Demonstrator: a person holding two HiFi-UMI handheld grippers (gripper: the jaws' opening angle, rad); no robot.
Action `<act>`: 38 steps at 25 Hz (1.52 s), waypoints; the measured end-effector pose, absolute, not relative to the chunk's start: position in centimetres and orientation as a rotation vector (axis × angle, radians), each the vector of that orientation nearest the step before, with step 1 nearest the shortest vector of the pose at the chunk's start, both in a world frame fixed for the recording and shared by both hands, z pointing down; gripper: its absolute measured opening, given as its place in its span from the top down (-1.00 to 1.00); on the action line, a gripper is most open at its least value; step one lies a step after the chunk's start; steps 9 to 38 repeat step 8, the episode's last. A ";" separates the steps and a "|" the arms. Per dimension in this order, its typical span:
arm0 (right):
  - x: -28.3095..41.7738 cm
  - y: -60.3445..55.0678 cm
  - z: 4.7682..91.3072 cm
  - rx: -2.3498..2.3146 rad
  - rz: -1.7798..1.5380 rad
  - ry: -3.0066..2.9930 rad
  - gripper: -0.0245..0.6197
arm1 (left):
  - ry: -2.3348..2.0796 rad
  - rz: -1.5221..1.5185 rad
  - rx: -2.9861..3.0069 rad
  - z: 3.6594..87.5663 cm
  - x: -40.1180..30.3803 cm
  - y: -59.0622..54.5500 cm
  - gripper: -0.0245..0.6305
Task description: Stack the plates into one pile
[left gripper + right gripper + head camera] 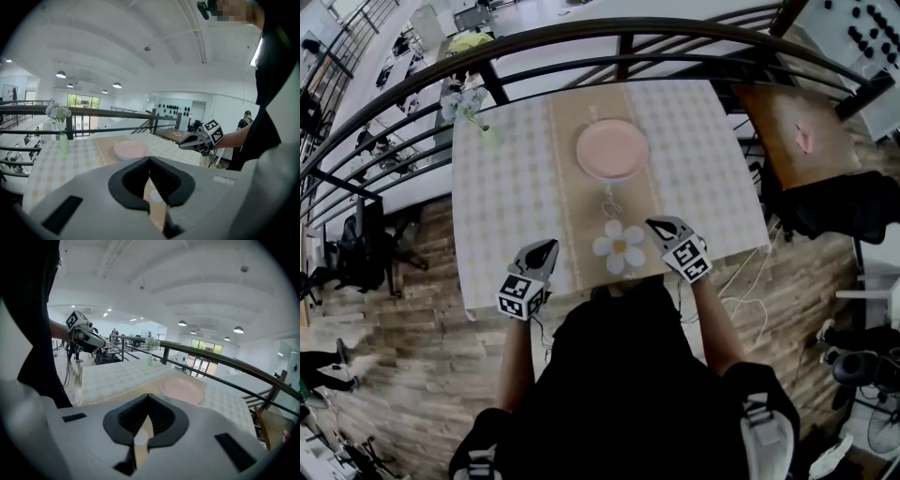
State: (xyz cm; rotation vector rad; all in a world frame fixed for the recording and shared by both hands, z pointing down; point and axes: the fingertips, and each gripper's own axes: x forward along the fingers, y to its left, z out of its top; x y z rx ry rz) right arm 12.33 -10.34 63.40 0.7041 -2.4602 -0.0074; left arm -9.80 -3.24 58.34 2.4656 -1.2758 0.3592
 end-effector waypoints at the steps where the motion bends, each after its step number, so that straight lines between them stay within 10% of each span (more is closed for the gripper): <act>1: 12.5 -10.2 63.4 0.715 -0.001 -2.460 0.93 | -1.274 0.358 2.467 58.3 -9.8 -3.2 0.92; 38: 13.6 -9.9 63.4 0.781 0.032 -2.430 0.93 | -1.271 0.364 2.464 58.2 -10.1 -4.0 0.92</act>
